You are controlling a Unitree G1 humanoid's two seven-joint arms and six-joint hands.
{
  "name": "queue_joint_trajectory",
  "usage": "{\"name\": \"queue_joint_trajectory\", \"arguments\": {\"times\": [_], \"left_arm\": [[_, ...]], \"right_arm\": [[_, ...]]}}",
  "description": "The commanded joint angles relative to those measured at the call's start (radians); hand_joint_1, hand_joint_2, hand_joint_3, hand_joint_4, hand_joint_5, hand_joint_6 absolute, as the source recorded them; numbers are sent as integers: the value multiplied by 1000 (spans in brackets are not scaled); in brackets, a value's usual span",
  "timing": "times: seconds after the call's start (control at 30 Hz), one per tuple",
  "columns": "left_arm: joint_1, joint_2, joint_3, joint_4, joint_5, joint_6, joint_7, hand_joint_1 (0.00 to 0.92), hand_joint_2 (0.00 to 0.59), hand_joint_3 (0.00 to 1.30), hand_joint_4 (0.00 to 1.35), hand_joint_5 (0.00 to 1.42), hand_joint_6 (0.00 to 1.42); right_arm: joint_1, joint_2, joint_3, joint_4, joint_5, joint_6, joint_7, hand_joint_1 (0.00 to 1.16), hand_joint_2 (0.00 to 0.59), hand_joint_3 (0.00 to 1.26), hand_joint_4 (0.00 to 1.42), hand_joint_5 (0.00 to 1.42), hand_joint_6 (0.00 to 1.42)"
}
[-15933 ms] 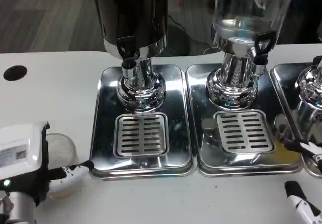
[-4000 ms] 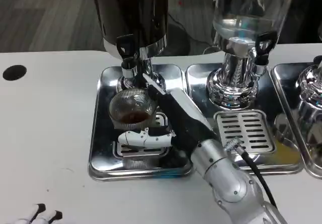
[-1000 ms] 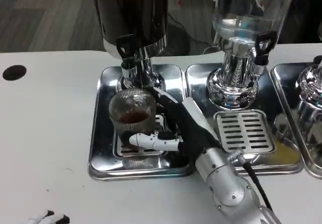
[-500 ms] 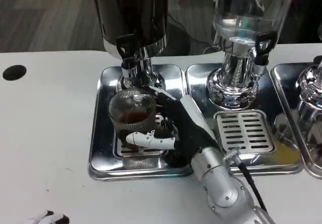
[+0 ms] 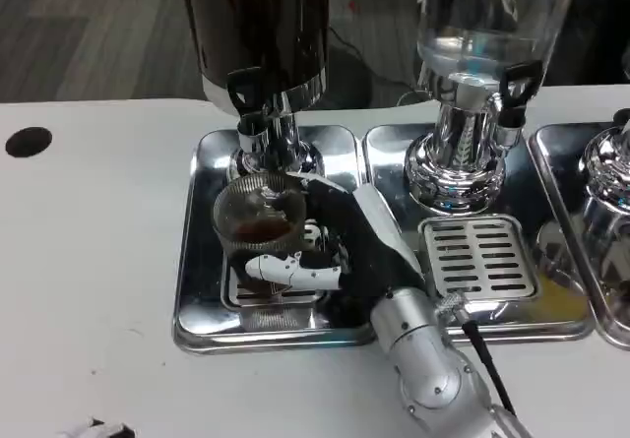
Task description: Grasp the cup under the faucet to collect the drink, then remove the cup.
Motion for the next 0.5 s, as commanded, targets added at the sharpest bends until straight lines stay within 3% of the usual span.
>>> {"name": "queue_joint_trajectory", "arguments": {"times": [0.03,0.5], "left_arm": [[-8,7,-6,9,4,9,-19,0,119,326,224,292,488],[-23,4,-16,5,7,18,-43,0,123,328,238,315,488]], "right_arm": [[-5,6,1,11,-10,-14,-13,794,68,317,342,306,179],[5,0,-10,20,-2,-45,-38,790,67,382,407,367,226]]}}
